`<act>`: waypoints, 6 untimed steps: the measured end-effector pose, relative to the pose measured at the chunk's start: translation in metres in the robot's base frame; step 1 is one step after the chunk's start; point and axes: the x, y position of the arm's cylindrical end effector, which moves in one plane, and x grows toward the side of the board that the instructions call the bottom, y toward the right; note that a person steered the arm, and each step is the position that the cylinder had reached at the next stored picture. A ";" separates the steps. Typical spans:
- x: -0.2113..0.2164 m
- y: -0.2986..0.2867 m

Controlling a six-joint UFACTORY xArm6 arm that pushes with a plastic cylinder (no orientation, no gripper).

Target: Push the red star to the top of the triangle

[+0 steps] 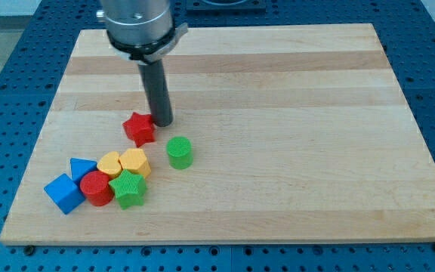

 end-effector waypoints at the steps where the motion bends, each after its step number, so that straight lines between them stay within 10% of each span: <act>1: 0.012 -0.019; 6: 0.034 -0.052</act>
